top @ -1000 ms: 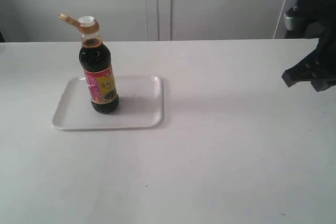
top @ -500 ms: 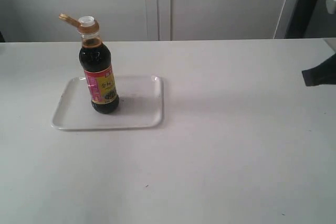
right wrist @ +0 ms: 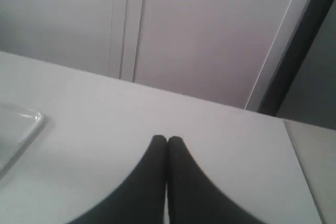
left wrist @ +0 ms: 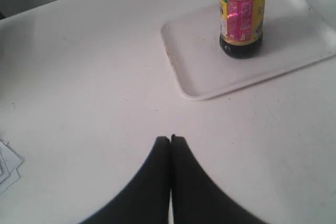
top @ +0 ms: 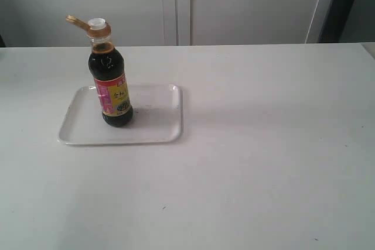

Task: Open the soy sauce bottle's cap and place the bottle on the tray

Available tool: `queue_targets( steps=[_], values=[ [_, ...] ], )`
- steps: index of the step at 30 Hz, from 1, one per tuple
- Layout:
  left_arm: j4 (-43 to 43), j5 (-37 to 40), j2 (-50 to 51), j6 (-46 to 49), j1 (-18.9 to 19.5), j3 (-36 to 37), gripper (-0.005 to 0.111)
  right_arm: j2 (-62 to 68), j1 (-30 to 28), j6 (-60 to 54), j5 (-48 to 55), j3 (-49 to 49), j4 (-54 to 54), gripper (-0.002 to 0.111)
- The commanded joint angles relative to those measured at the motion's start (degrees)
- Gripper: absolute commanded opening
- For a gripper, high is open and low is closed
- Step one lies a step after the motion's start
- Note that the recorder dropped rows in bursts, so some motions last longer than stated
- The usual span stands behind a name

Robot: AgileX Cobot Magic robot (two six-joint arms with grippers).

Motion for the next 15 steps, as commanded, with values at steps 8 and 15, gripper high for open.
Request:
queue_targets(
  steps=[8,15],
  values=[
    [-0.9,-8.0,-11.4,-3.3,-0.2,7.2,0.0,-12.1,-0.3,0.2,-7.1,8.4,0.3,0.0],
    [-3.7,-9.8,-15.3,-3.5,-0.2,8.7,0.0,-14.6,-0.3,-0.4,-7.5,11.1,0.0,0.0]
  ],
)
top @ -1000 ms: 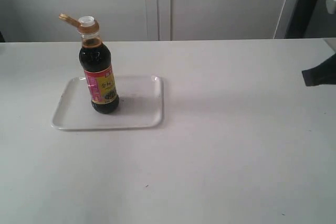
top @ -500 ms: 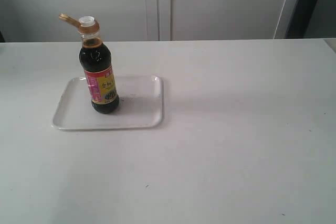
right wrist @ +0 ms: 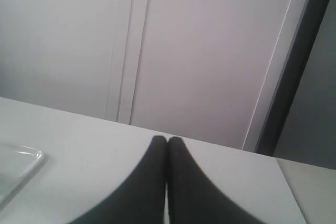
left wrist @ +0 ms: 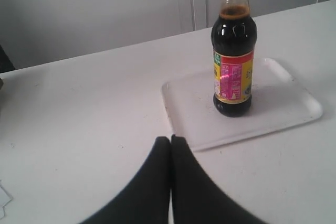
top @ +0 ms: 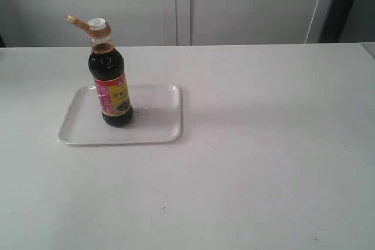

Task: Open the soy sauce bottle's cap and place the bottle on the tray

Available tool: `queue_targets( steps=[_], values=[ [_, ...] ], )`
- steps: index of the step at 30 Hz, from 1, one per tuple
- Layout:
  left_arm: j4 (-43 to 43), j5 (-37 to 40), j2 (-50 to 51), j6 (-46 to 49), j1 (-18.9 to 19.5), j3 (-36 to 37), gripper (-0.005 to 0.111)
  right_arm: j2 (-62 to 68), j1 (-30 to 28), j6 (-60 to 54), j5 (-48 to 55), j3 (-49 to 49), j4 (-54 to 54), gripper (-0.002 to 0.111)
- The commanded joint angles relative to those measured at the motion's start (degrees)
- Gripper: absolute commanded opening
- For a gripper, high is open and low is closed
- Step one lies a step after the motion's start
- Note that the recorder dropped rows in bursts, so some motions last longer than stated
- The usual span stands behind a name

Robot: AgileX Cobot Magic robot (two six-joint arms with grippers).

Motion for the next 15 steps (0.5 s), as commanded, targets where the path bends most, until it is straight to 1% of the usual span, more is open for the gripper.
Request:
queue_targets(
  steps=[1,8,15],
  values=[
    [-1.7,-1.0,-1.2,-0.7,-0.2,0.7,0.0,-0.4,-0.3,-0.4,-1.9,1.9,-0.3,0.0],
    [-3.1,2.6,-1.1,-2.1,-0.2,0.7,0.0,-0.4,-0.3,-0.2,-4.5,2.6,0.6,0.0],
    [-2.9,2.2,-1.1,-1.8,-0.2,0.7,0.0,-0.4,-0.3,-0.2,-4.5,2.6,0.6,0.0]
  ],
)
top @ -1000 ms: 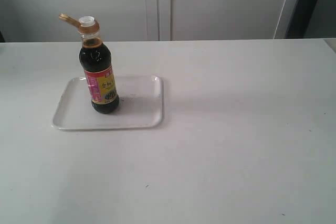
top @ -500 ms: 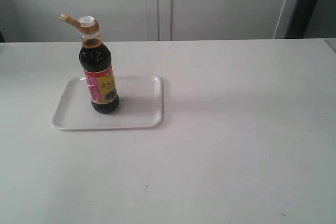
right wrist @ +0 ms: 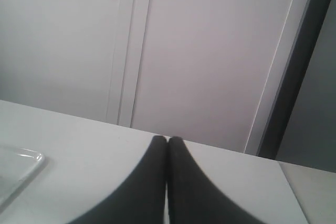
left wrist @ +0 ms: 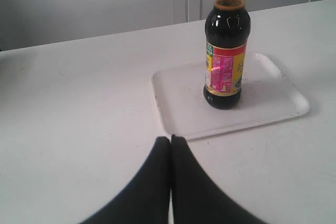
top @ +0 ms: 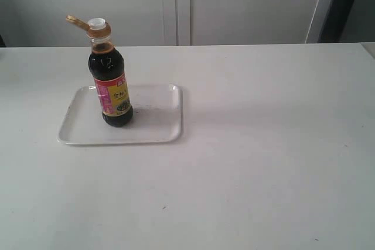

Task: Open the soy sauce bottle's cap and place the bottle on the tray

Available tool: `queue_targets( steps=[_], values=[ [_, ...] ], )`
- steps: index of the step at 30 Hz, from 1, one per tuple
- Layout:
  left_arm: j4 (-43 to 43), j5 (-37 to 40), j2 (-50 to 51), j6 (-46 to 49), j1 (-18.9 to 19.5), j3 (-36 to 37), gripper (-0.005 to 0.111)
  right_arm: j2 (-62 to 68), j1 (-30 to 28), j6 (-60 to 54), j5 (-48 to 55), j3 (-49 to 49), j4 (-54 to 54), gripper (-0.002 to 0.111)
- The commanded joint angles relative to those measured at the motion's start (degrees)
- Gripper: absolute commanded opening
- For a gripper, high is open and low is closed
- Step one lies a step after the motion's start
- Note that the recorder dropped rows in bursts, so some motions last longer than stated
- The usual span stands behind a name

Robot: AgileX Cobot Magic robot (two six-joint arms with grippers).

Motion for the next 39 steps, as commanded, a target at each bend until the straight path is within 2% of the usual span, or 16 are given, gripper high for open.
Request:
queue_targets(
  steps=[1,21,24,31,39],
  values=[
    [-0.4,0.3,-0.5,-0.5,-0.2,0.2,0.0,-0.2,-0.3,-0.1,-1.0,0.2,0.3,0.0],
    [-1.6,-0.1,-0.8,-0.4,-0.2,0.7,0.0,-0.2,-0.3,-0.1,-0.9,0.2,0.3,0.0],
    [-1.9,-4.8,-3.5,1.5,-0.2,5.0,0.0,-0.2,-0.3,-0.1,-0.9,0.2,0.3,0.0],
    [-3.7,-5.8,-9.9,3.6,0.1,11.2,0.0,-0.2,-0.3,-0.1,-0.9,0.2,0.3,0.0],
    [-5.2,-5.8,-15.5,4.2,4.6,17.7,0.0,-0.2,-0.3,-0.1,-0.9,0.2,0.3,0.0]
  ],
)
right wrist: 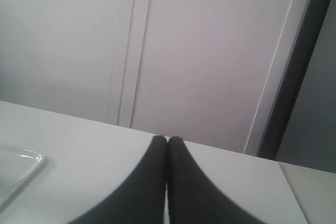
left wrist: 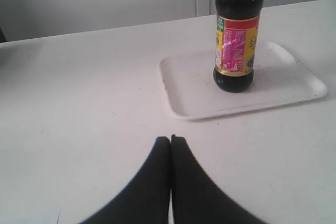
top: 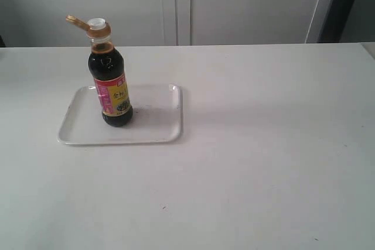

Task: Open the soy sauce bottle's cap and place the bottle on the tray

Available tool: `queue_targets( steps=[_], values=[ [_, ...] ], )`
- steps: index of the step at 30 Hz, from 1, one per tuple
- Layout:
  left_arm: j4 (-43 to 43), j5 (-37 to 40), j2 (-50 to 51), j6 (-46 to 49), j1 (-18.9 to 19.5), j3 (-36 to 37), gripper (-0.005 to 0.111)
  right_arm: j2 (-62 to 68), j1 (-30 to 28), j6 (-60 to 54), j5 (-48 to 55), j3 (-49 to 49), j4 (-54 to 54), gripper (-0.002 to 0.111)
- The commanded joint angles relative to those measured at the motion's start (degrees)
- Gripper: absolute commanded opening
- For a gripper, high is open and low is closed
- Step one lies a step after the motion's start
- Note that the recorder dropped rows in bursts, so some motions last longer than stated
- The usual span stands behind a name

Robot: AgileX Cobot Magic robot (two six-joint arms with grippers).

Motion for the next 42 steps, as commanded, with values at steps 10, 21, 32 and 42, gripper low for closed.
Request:
queue_targets(
  steps=[10,21,32,42],
  values=[
    [-3.0,1.5,-1.9,0.0,4.0,5.5,0.0,-0.2,-0.3,-0.1,-0.8,0.2,0.3,0.0],
    [-3.6,3.3,-1.9,0.0,4.0,5.5,0.0,-0.2,-0.3,-0.1,-0.8,0.2,0.3,0.0],
    [-3.6,2.8,-1.9,0.0,4.0,5.5,0.0,-0.2,-0.3,-0.1,-0.8,0.2,0.3,0.0],
    [-3.6,2.8,-1.9,0.0,4.0,5.5,0.0,-0.2,-0.3,-0.1,-0.8,0.2,0.3,0.0]
  ],
)
